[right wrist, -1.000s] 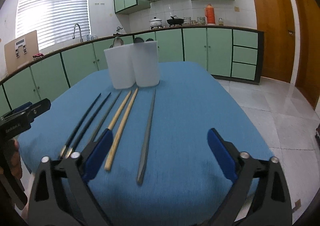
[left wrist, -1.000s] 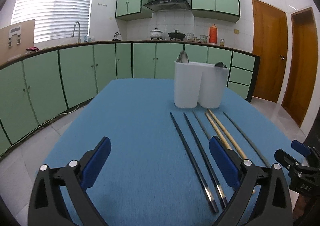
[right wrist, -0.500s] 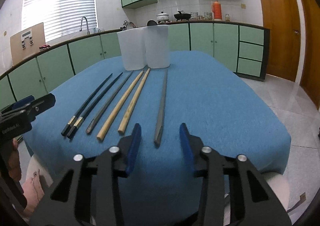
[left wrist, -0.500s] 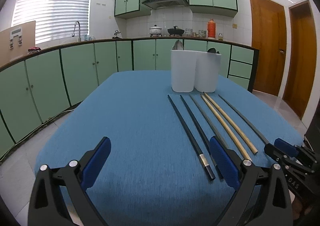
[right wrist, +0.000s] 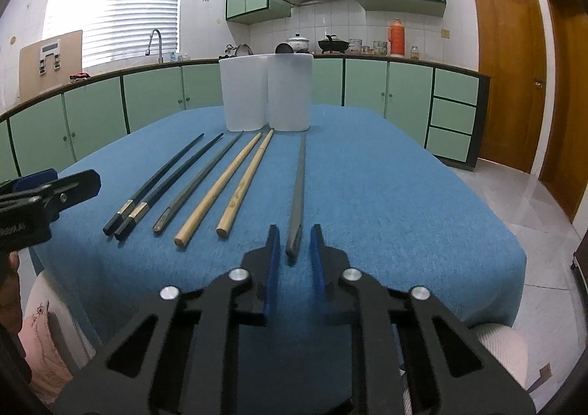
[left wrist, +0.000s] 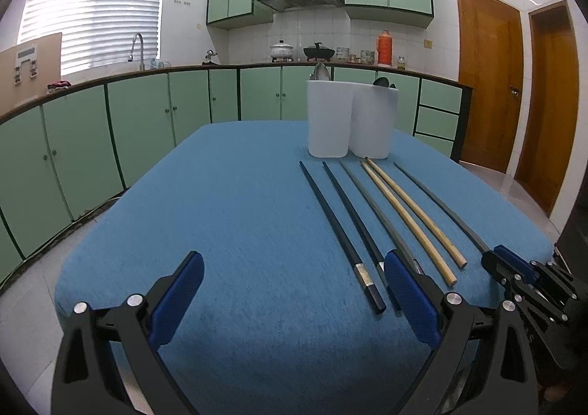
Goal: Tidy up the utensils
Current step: 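Move right tool to thin metal rod and close right gripper on it, then close left gripper on black chopstick while right gripper holds metal rod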
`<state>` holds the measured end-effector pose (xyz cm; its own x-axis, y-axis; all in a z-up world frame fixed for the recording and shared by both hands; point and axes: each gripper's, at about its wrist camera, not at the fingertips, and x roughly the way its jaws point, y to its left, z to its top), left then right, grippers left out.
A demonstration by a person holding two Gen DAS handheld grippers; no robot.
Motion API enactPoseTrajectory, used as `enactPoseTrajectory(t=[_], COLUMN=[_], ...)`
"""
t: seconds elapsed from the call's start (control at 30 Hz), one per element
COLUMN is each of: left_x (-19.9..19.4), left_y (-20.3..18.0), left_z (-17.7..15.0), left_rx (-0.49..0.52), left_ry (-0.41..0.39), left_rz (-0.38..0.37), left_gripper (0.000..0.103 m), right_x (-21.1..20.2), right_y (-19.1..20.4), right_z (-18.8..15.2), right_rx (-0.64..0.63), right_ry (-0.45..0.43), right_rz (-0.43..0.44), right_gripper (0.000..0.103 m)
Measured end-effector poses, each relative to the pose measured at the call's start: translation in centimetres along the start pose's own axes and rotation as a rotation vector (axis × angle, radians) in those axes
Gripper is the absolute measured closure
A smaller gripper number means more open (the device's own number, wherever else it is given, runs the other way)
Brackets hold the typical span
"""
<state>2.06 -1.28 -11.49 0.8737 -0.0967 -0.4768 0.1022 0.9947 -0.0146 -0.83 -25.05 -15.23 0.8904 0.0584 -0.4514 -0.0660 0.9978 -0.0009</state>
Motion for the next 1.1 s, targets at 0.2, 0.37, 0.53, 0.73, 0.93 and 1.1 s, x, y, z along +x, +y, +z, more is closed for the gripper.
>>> enactPoseTrajectory(t=[0.2, 0.37, 0.53, 0.73, 0.93, 1.1], left_x=[0.2, 0.3, 0.7, 0.7, 0.7, 0.7], left_y=[-0.4, -1.0, -1.3, -1.5, -1.9, -2.1], left_z=[-0.5, -0.8, -1.3, -1.8, -2.1, -2.1], left_rx=[0.021, 0.039, 0.047, 0.037, 0.051, 0.041], left_ry=[0.024, 0.041, 0.068, 0.077, 0.084, 0.081], left_rz=[0.002, -0.006, -0.009, -0.019, -0.02, -0.022], left_gripper=[0.013, 0.015, 0.021, 0.026, 0.034, 0.041], right_x=[0.2, 0.3, 0.3, 0.3, 0.3, 0.4], right_y=[-0.3, -0.3, -0.3, -0.4, -0.6, -0.5], right_z=[0.3, 0.3, 0.3, 0.2, 0.1, 0.2], right_rx=[0.012, 0.016, 0.026, 0.032, 0.041, 0.044], right_ry=[0.006, 0.008, 0.009, 0.008, 0.007, 0.005], right_rz=[0.005, 0.009, 0.017, 0.023, 0.029, 0.03], right_gripper=[0.096, 0.096, 0.096, 0.096, 0.096, 0.096])
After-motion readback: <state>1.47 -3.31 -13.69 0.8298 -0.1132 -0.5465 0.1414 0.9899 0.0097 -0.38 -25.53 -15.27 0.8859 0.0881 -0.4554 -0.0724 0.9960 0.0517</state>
